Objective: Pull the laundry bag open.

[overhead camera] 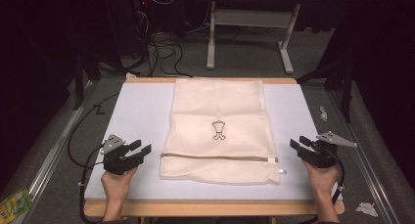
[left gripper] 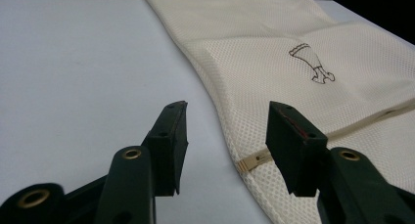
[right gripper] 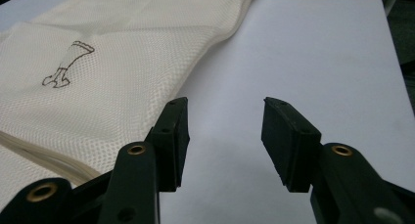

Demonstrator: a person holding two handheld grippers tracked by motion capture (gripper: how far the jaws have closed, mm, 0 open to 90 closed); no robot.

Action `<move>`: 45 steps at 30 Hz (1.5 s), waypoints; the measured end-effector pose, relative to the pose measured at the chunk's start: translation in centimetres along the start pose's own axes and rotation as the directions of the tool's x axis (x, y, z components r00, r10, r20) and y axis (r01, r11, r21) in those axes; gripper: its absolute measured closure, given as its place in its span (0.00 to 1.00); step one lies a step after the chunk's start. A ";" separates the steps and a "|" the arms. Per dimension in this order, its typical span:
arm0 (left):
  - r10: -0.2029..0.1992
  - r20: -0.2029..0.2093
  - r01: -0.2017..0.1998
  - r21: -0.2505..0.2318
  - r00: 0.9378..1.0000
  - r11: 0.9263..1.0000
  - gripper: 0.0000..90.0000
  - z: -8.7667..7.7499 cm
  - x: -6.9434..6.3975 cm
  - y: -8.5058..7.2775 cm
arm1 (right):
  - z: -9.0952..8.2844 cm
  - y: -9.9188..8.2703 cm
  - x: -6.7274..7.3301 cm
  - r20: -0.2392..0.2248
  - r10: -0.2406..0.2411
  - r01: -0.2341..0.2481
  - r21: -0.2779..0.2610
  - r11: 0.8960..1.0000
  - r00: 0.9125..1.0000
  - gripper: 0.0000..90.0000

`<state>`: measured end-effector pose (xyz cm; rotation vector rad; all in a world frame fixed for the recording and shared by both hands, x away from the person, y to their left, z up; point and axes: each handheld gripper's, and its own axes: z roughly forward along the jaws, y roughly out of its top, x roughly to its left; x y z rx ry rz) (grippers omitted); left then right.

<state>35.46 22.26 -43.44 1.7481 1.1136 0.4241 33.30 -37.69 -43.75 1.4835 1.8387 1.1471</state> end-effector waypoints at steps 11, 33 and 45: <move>-0.024 -0.030 0.024 0.000 0.999 1.000 0.55 0.7 1.3 0.5 | -0.5 0.1 -2.1 0.020 0.061 -0.060 -0.021 0.998 0.998 0.64; -0.078 -0.075 0.082 0.056 0.994 0.995 0.53 3.1 3.5 -0.6 | 0.5 -1.4 -4.3 0.049 0.132 -0.133 0.023 0.991 0.990 0.66; -0.086 -0.118 0.095 0.075 0.989 0.993 0.53 4.3 4.0 -0.8 | 1.6 -1.5 -4.3 0.059 0.110 -0.113 0.048 0.992 0.992 0.67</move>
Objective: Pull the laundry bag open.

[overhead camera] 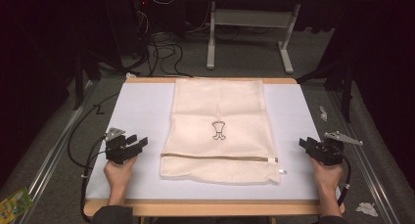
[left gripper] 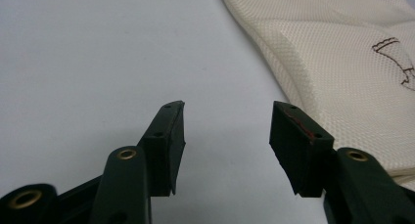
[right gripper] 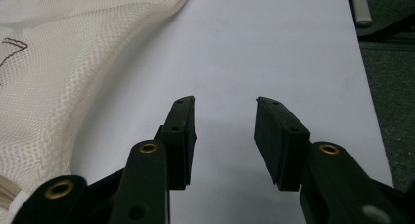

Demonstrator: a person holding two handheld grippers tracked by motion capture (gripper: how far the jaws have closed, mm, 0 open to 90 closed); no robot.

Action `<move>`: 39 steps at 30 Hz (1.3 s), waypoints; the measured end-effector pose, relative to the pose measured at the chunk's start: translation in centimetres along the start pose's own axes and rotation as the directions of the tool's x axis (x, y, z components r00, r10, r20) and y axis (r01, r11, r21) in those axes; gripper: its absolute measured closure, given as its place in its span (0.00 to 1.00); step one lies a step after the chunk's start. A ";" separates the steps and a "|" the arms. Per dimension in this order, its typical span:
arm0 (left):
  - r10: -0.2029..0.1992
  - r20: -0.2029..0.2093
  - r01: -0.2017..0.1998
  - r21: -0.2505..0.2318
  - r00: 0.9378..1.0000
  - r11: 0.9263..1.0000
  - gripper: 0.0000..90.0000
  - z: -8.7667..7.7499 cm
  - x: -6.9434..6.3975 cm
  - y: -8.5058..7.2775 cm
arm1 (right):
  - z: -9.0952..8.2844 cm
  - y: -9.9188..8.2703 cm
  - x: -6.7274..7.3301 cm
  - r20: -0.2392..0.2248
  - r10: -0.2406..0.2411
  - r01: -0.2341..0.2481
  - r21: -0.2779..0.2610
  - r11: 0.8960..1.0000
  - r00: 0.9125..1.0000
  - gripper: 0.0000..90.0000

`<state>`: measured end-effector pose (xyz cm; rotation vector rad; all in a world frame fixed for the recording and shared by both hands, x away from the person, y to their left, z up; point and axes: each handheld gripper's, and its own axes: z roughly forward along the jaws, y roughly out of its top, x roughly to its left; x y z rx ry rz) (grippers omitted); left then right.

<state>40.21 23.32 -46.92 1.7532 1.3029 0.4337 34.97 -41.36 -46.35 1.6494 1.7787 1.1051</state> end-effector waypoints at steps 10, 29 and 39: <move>0.017 -0.023 -0.017 -0.002 1.000 1.000 0.53 1.1 -0.3 -0.6 | 1.0 -0.2 0.2 0.013 0.003 -0.003 0.025 1.000 1.000 0.66; 0.037 -0.056 -0.035 0.031 0.998 0.999 0.51 1.8 -0.3 -0.8 | 1.7 -0.3 0.6 0.052 -0.030 0.028 0.048 0.998 0.998 0.62; 0.046 -0.059 -0.044 0.040 0.997 0.998 0.49 1.9 -0.4 -0.8 | 1.7 -0.4 0.7 0.054 -0.030 0.028 0.050 0.998 0.998 0.60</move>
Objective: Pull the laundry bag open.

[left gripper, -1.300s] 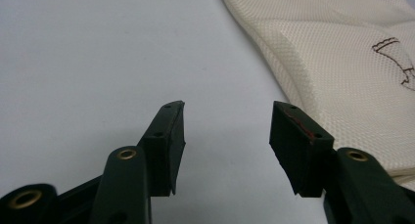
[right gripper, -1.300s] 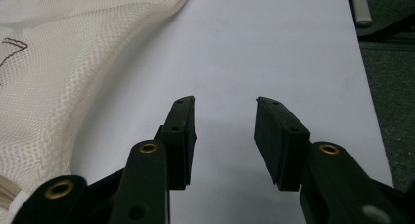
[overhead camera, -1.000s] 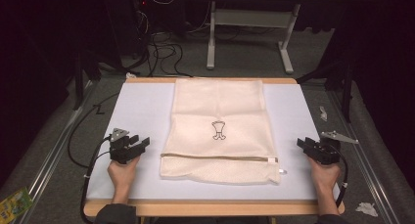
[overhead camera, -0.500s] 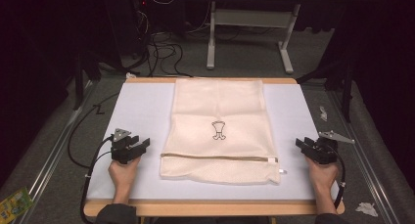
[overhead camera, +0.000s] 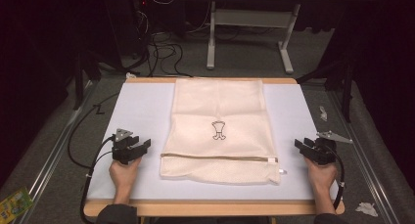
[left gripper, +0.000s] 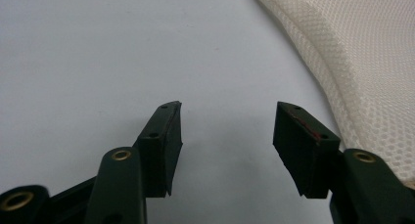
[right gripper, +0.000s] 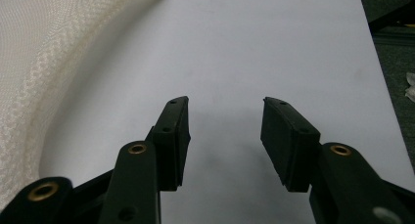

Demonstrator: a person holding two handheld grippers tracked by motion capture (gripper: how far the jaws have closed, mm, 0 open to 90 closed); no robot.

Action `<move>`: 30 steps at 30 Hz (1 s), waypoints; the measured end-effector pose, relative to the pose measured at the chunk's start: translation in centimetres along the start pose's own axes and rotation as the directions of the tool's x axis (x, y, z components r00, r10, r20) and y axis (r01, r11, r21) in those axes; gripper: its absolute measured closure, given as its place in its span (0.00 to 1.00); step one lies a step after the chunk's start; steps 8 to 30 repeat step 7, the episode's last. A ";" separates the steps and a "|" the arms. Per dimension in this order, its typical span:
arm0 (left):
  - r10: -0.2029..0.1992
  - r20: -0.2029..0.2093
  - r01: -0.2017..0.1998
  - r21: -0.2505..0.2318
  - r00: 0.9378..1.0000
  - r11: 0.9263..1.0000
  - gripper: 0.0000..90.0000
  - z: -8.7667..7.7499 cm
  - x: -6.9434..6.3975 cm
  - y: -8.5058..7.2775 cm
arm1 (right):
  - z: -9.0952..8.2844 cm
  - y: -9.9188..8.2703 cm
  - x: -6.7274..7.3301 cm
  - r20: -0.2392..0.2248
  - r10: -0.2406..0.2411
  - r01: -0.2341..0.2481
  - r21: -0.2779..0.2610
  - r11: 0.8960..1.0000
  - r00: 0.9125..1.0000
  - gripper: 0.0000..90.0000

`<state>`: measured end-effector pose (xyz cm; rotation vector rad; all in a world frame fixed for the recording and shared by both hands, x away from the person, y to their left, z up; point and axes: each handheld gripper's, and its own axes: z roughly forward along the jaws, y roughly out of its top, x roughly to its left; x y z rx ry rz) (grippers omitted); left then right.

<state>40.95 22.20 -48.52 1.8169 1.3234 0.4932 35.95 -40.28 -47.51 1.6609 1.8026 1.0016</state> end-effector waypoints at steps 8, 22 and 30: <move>-0.006 0.003 0.006 0.008 1.000 1.000 0.49 0.1 0.1 0.0 | 0.1 0.0 0.0 -0.004 -0.012 0.012 0.007 1.000 1.000 0.59; -0.006 0.003 0.006 0.008 1.000 1.000 0.49 0.1 0.1 0.0 | 0.1 0.0 0.0 -0.004 -0.012 0.012 0.007 1.000 1.000 0.59; -0.006 0.003 0.006 0.008 1.000 1.000 0.49 0.1 0.1 0.0 | 0.1 0.0 0.0 -0.004 -0.012 0.012 0.007 1.000 1.000 0.59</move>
